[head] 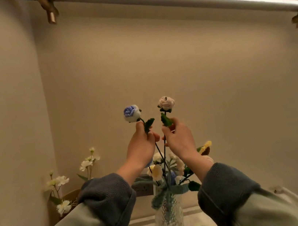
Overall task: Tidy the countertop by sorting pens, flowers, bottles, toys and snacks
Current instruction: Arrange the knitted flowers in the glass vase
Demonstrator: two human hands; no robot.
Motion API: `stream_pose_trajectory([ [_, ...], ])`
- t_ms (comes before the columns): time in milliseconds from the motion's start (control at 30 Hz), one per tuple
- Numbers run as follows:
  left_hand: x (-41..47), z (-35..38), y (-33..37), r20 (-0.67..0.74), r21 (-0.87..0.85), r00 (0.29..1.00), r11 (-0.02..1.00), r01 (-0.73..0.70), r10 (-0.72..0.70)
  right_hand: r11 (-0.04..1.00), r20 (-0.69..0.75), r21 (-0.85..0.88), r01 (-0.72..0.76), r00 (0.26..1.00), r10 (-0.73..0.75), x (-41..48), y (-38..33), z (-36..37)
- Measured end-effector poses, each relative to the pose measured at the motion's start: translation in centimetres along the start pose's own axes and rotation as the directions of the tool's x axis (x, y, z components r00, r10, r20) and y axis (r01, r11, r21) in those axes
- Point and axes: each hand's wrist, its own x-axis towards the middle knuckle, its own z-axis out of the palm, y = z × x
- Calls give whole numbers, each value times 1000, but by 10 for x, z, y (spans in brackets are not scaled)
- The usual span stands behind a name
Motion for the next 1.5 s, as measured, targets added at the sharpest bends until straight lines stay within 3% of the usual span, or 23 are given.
stream_pose_trajectory([
  [133, 2, -8, -4, -1, 190, 1000, 982, 19, -19, 991, 48, -136, -1, 999, 7, -7, 6, 4],
  [300, 2, -11, -1, -61, 182, 997, 983, -35, 47, 982, 66, -184, 39, 997, -27, -5, 4, 4],
  [467, 4, -9, 1, -122, 196, 984, 975, -108, 133, 962, 187, -272, -7, 981, 60, -7, 14, 7],
  [600, 5, -12, 4, -301, 200, 897, 941, -274, 325, 936, 239, -352, 6, 967, 84, -7, 19, 7],
  [667, 8, -15, 7, -347, 187, 870, 935, -301, 350, 928, 242, -372, 4, 966, 93, -6, 20, 7],
  [833, 2, -9, 0, -259, 224, 920, 945, -238, 293, 802, 333, -592, 81, 931, 152, -13, 25, 11],
  [933, -3, -4, -7, -193, 245, 956, 955, -169, 219, 769, 347, -631, 101, 923, 163, -17, 30, 12],
  [1033, -5, 0, -13, -88, 283, 989, 955, -88, 117, 805, 326, -591, 54, 929, 177, -14, 34, 13],
  [1167, -8, 3, -17, -49, 432, 993, 899, -76, 108, 912, 325, -408, -46, 926, 192, -11, 33, 10],
  [1333, -12, 2, -27, 45, 562, 996, 822, -89, 76, 984, 285, -177, 34, 958, 19, -14, 29, 7],
  [1400, -12, 3, -30, 51, 580, 998, 812, -69, 48, 972, 275, -210, 106, 960, -46, -13, 29, 9],
  [1500, -13, 4, -30, 70, 665, 995, 740, -97, 68, 890, 311, -427, 159, 950, -21, -12, 27, 8],
])
